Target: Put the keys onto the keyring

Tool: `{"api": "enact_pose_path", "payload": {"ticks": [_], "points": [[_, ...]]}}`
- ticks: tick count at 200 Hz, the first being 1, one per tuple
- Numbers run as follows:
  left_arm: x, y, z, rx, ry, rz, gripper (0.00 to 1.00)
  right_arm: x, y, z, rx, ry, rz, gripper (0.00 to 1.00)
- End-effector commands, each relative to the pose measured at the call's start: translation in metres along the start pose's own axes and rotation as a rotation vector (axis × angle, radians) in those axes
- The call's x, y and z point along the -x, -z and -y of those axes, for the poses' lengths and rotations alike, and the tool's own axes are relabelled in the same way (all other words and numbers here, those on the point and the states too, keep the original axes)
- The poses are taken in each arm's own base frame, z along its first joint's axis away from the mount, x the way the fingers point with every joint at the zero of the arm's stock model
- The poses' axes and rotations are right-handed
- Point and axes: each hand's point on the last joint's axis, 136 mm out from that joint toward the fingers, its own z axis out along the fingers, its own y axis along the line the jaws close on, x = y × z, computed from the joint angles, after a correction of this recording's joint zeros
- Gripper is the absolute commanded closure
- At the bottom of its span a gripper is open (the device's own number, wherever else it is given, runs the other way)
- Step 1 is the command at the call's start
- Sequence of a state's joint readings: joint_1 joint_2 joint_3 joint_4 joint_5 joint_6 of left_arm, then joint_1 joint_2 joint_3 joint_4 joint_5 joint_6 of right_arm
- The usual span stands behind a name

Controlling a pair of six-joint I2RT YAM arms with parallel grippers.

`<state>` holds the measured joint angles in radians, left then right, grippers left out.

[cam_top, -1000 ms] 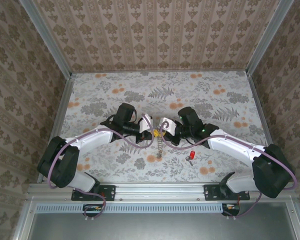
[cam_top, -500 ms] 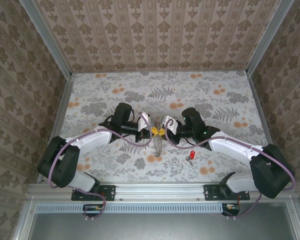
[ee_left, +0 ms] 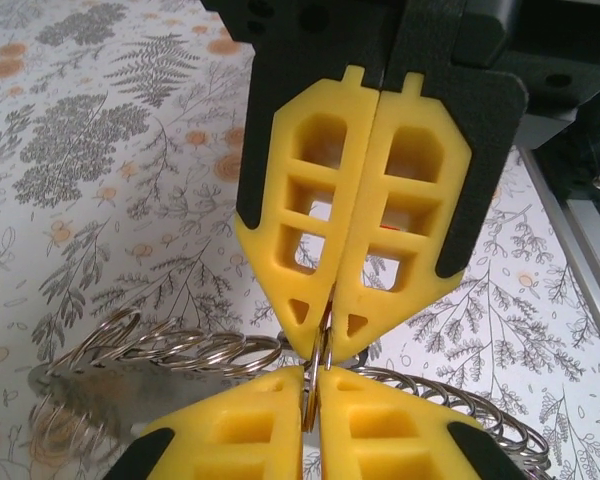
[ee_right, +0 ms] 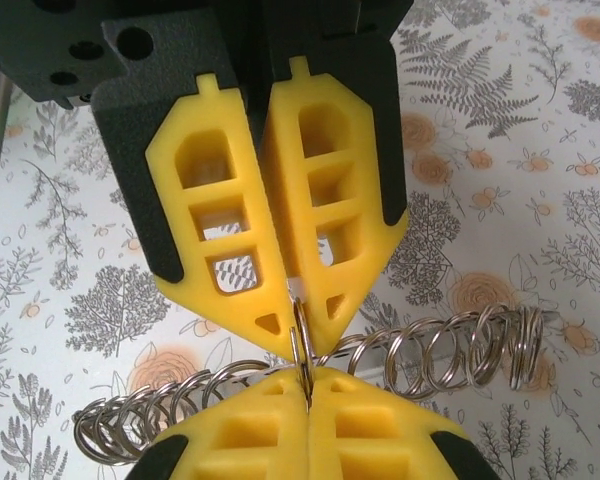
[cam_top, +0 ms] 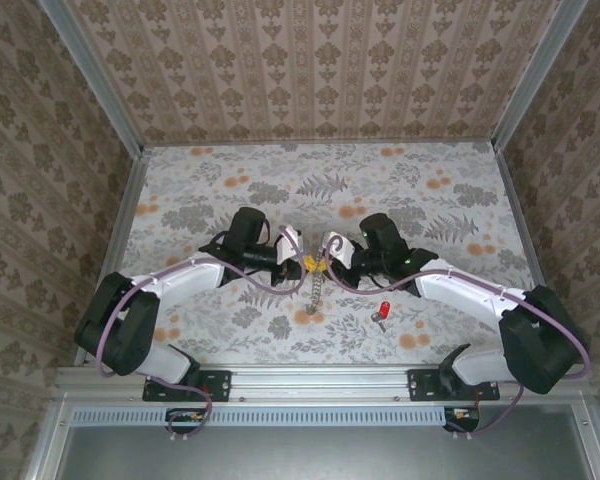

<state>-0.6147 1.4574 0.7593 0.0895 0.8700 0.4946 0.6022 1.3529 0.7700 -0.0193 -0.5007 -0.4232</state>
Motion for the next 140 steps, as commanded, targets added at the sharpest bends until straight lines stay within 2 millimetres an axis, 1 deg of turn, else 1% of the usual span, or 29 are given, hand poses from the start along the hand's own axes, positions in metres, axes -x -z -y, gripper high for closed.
{"api": "enact_pose_path", "payload": {"ticks": [1,4,12,34,71,86,107,140], "points": [[0.0134,0.0038,0.0008,0.012,-0.058,-0.009,0.85,0.0032,0.0006,0.0028,-0.008,0.04,-0.055,1.0],[0.0136,0.0034,0.0008,0.011,-0.061,-0.01,0.84,0.004,0.0004,0.0022,-0.006,0.042,-0.055,1.0],[0.0136,0.0022,0.0013,0.008,-0.067,-0.018,0.83,0.0045,0.0001,0.0022,-0.005,0.043,-0.055,1.0],[0.0106,-0.0011,0.003,-0.006,-0.068,-0.042,0.83,0.0083,0.0,0.0017,-0.005,0.05,-0.044,1.0],[0.0133,-0.0038,0.0034,-0.012,-0.08,-0.043,0.83,0.0101,0.0004,0.0011,-0.005,0.053,-0.044,1.0],[0.0137,-0.0045,0.0045,-0.019,-0.081,-0.047,0.87,0.011,0.001,0.0011,-0.007,0.051,-0.043,1.0],[0.0138,-0.0048,0.005,-0.025,-0.08,-0.05,1.0,0.0121,0.0025,0.001,-0.01,0.048,-0.038,0.97],[0.0201,-0.0021,0.0058,-0.027,-0.068,0.008,1.0,0.0072,0.0039,0.001,-0.032,0.044,0.0,0.89]]}}
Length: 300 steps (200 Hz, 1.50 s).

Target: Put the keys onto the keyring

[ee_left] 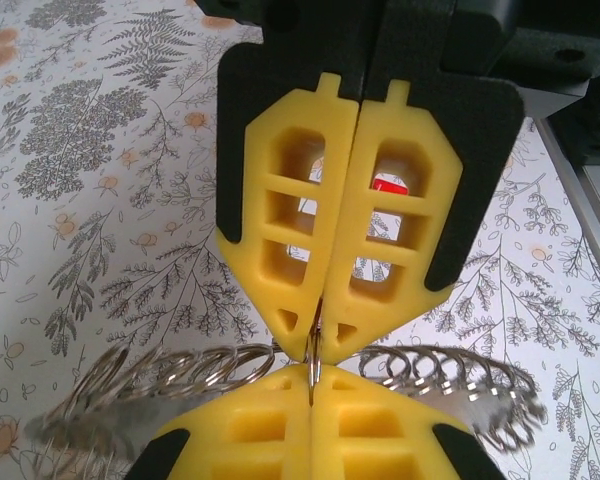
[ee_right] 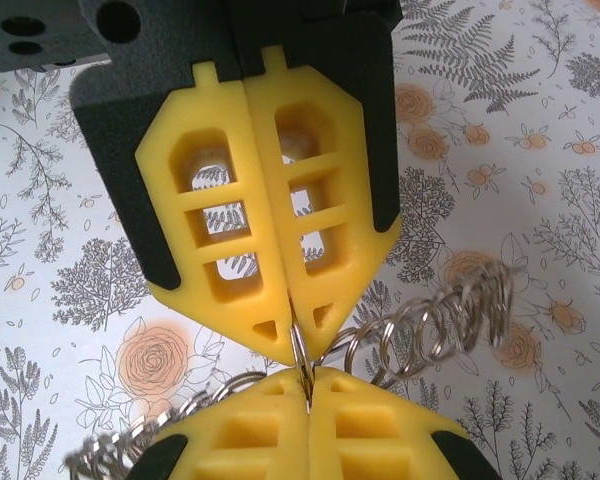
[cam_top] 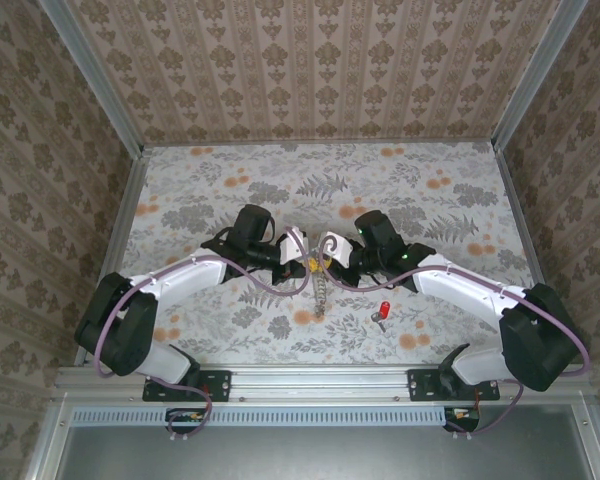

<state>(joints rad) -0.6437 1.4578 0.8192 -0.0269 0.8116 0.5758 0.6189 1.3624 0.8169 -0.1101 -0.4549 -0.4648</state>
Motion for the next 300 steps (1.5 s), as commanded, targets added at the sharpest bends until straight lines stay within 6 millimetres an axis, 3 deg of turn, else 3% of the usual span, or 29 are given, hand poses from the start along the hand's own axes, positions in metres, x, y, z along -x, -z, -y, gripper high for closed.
{"api": "enact_pose_path", "payload": {"ticks": [1,52,125,169,178,216,300], "points": [[0.018,0.002,0.003,-0.026,-0.016,0.075,1.0,0.01,0.005,0.002,-0.028,0.016,0.064,0.89],[0.028,0.011,0.006,-0.052,0.003,0.171,1.0,0.013,0.004,0.0,-0.014,-0.039,0.185,0.86],[0.029,0.015,0.006,-0.056,0.008,0.211,1.0,0.003,-0.001,0.006,-0.018,-0.076,0.191,0.84],[0.023,0.014,0.002,-0.028,0.02,0.19,1.0,0.005,0.0,0.008,-0.011,-0.084,0.173,0.96],[0.02,0.014,0.0,-0.015,0.026,0.169,0.94,0.006,0.001,0.008,-0.007,-0.085,0.166,0.97],[0.01,0.014,-0.001,0.026,0.014,0.084,0.87,0.009,0.002,0.007,-0.02,-0.05,0.1,0.98],[0.009,0.009,-0.002,0.025,-0.017,0.001,0.82,0.016,0.001,0.005,-0.018,-0.02,0.046,0.97]]}}
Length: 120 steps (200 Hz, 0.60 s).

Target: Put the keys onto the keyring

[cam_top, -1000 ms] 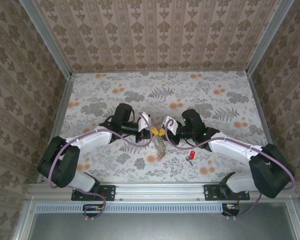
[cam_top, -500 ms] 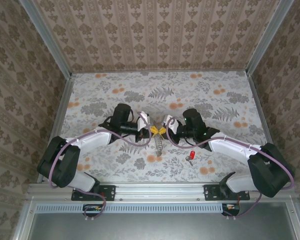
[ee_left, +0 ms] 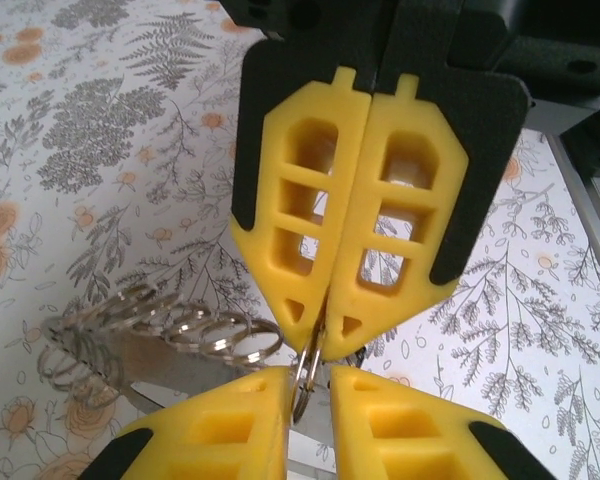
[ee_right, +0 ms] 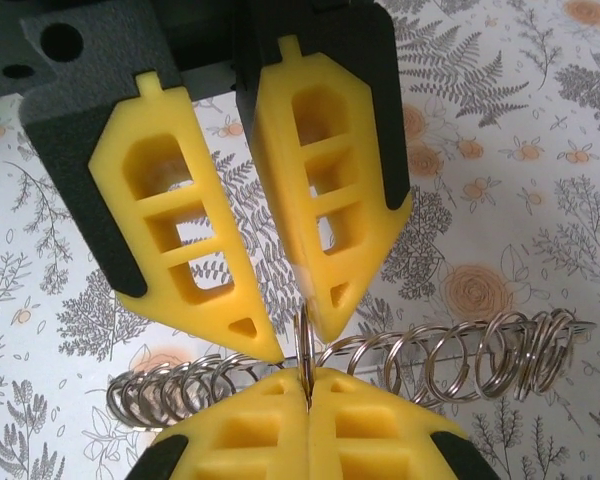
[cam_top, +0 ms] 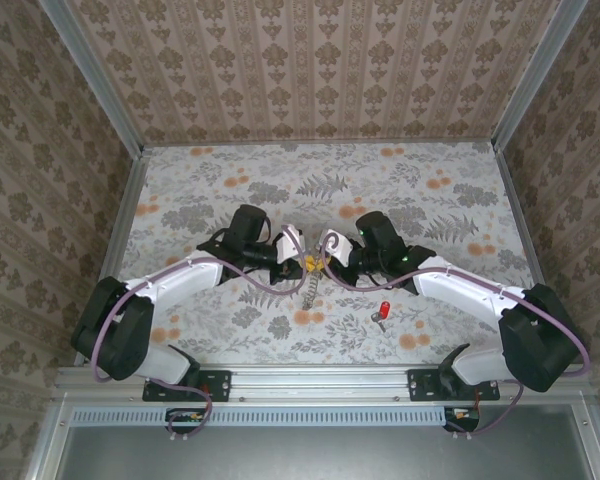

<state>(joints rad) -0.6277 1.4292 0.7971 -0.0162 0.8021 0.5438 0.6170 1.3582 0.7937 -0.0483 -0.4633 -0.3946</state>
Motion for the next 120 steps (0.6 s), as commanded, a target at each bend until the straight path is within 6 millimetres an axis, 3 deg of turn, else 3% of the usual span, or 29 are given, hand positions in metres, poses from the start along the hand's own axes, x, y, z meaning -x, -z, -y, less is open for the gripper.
{"api": "enact_pose_path", "payload": {"ticks": [1,47,88,120], "points": [[0.01,0.002,0.001,-0.004,-0.043,-0.004,0.82,0.013,0.002,0.002,-0.007,0.033,0.009,0.97],[0.016,-0.003,0.002,-0.027,-0.059,0.002,0.83,0.018,0.002,0.001,-0.007,0.035,0.022,0.96],[0.01,-0.006,0.005,-0.052,-0.054,-0.021,0.88,0.023,0.004,0.002,-0.014,0.033,0.054,0.95],[0.005,-0.007,0.006,-0.054,-0.051,-0.039,0.86,0.021,0.003,0.001,-0.014,0.031,0.053,0.95]]}}
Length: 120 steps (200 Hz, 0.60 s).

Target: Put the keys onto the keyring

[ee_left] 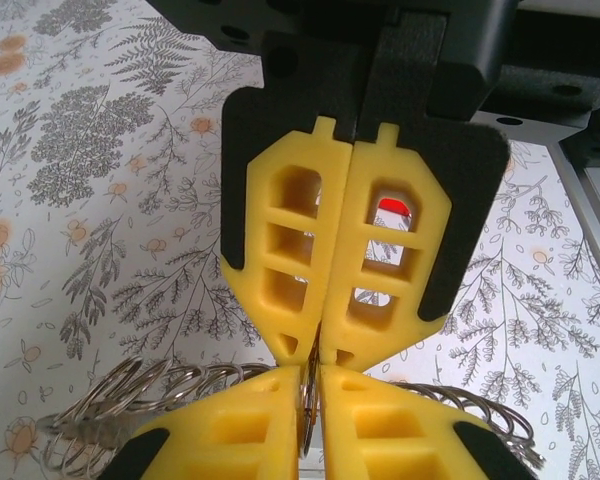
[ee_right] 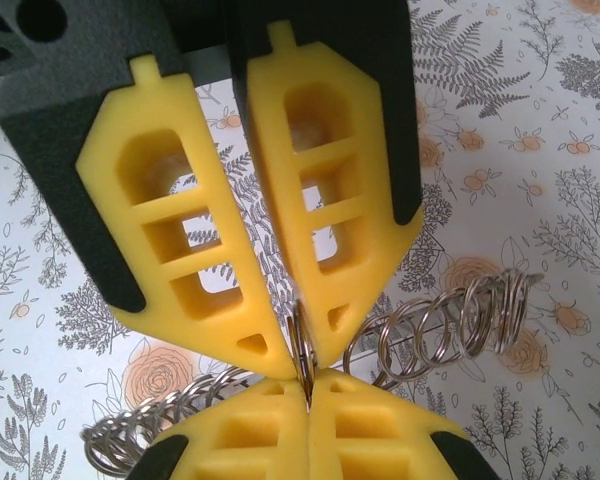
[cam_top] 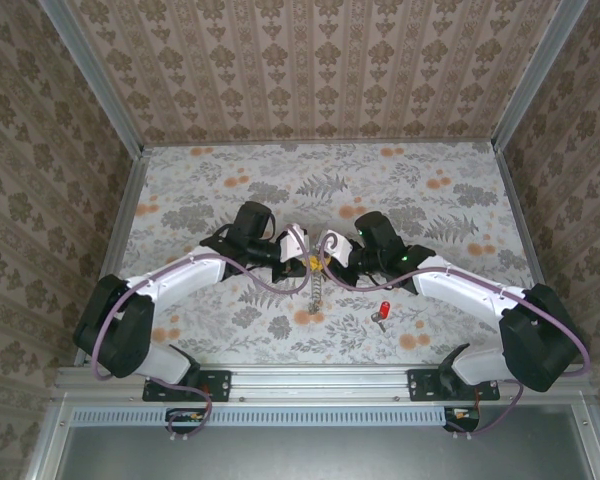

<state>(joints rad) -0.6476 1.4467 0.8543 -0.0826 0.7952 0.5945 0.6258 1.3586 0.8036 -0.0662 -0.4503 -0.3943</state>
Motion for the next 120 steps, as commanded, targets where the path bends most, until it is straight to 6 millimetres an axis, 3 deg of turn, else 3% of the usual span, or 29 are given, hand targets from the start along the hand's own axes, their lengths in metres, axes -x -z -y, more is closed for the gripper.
{"api": "enact_pose_path", "payload": {"ticks": [1,120], "points": [[-0.003,-0.003,0.005,-0.032,-0.009,-0.021,0.86,0.02,0.004,0.003,-0.012,0.031,0.066,0.95],[-0.008,0.007,-0.003,0.013,0.033,0.019,0.8,0.016,0.001,0.004,-0.016,0.031,0.063,0.96]]}}
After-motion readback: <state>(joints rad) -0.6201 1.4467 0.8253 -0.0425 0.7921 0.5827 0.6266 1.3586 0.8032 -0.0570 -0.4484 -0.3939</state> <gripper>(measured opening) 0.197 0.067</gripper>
